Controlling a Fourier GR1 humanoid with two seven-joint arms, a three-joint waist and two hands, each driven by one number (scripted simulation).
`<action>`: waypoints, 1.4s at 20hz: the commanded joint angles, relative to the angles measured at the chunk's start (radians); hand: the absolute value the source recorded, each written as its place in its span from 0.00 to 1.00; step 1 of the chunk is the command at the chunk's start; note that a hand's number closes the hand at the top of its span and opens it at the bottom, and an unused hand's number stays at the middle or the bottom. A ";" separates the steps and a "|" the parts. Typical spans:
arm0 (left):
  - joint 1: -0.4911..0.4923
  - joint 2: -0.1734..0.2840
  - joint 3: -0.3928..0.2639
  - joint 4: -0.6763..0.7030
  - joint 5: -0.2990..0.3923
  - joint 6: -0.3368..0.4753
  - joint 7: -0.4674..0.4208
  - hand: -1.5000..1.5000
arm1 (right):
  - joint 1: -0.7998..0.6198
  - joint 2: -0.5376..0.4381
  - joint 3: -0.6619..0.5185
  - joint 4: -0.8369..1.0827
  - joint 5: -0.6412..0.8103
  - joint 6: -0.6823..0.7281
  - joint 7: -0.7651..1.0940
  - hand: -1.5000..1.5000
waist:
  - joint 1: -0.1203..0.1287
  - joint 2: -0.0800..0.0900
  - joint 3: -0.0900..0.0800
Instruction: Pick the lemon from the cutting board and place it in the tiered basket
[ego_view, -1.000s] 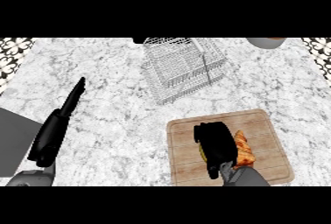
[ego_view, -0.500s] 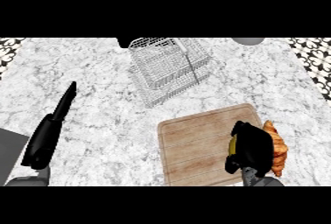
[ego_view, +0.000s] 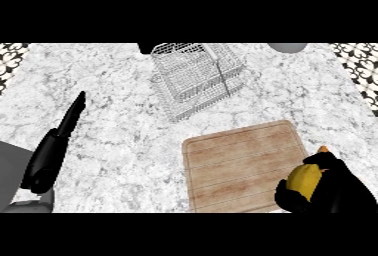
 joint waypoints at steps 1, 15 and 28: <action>-0.009 0.003 -0.007 -0.019 0.017 -0.027 0.008 0.50 | 0.014 0.023 0.126 -0.262 0.076 0.070 0.235 1.00 | 0.028 0.003 -0.001; -0.078 -0.009 -0.034 -0.026 -0.009 -0.045 0.046 0.50 | -0.505 0.024 0.180 -0.203 0.193 0.337 0.297 1.00 | 0.089 0.021 -0.002; -0.073 -0.033 -0.077 -0.007 -0.027 -0.051 0.010 0.50 | -1.003 0.024 -0.277 0.270 -0.064 0.234 0.255 1.00 | 0.139 0.031 0.000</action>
